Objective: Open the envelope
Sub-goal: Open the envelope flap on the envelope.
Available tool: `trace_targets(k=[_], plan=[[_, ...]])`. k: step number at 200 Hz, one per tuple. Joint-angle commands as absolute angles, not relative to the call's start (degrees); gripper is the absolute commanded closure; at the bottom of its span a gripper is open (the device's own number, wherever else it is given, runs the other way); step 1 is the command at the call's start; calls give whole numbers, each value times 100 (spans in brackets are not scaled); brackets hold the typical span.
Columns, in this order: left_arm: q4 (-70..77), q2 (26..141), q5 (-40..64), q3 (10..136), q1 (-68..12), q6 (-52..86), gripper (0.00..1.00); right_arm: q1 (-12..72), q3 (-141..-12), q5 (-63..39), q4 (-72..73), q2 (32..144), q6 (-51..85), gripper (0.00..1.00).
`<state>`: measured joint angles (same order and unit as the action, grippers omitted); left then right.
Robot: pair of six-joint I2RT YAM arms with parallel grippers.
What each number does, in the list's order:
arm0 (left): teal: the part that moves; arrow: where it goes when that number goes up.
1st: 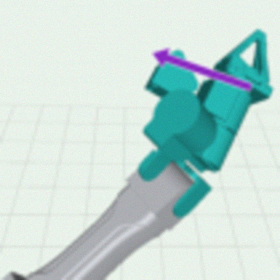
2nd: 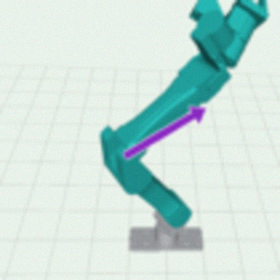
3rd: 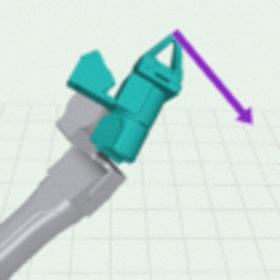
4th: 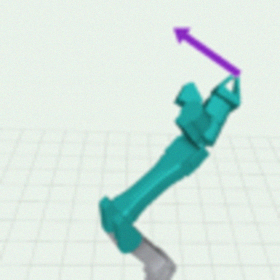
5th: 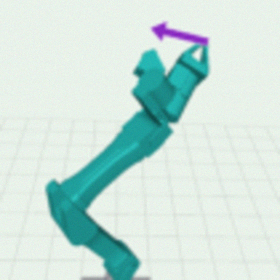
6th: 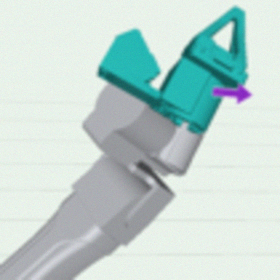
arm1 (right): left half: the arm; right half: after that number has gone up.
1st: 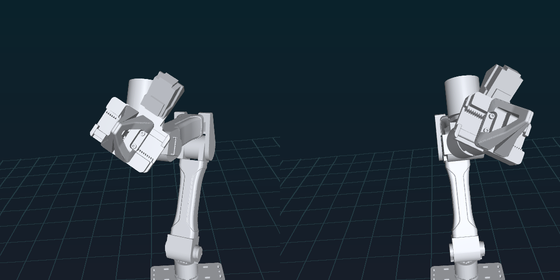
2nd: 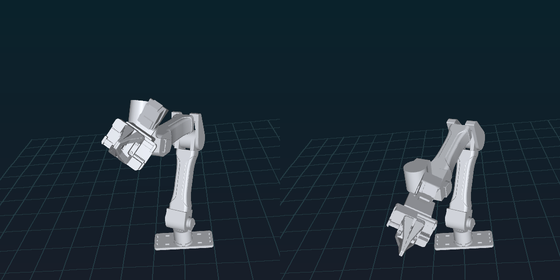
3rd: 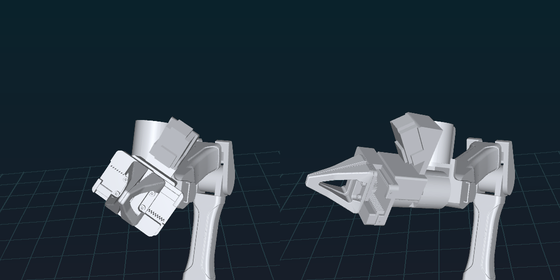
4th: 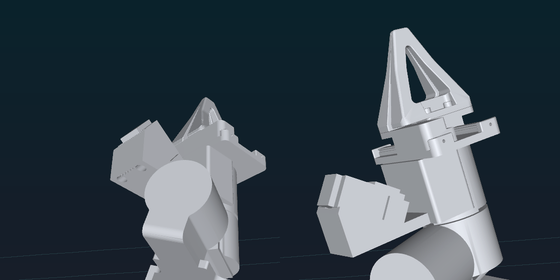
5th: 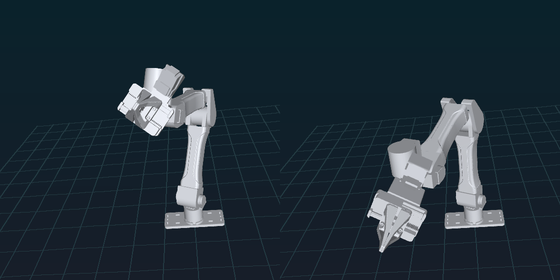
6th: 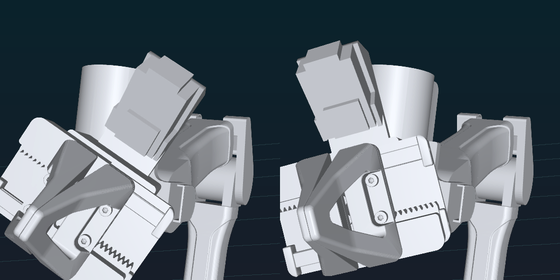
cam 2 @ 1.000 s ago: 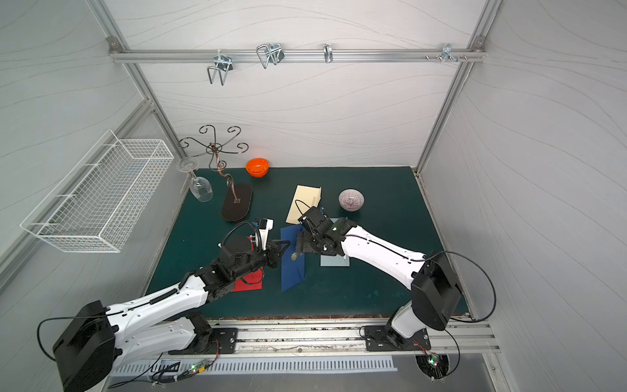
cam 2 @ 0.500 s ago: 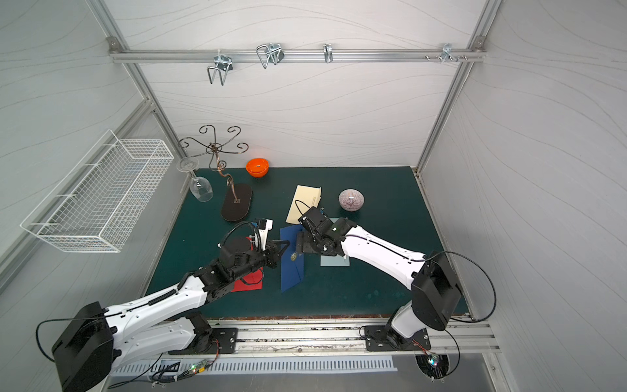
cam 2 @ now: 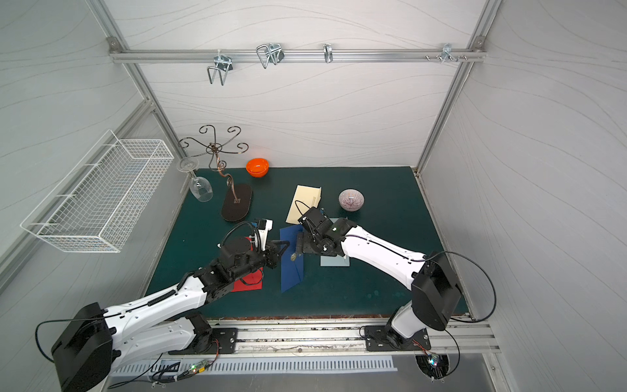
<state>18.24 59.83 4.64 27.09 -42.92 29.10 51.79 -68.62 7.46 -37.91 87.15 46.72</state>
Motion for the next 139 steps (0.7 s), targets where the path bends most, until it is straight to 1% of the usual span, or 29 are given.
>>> trace_targets(k=[1,45,84,107,139], plan=[[2181,5818,391,2785,-4308,2881,100,5140,-6881,1155,-4211,8619,4701,7],[2184,5880,435,2812,-4308,2885,100,5137,-6884,1097,-4150,8565,4675,7],[2184,5906,441,2817,-4309,2867,100,5142,-6746,540,-3574,8268,4602,7],[2206,5905,471,2820,-4311,2865,100,5142,-6575,596,-3351,8205,4773,7],[2309,5940,622,2817,-4314,2823,100,5142,-6727,620,-3555,8433,4778,7]])
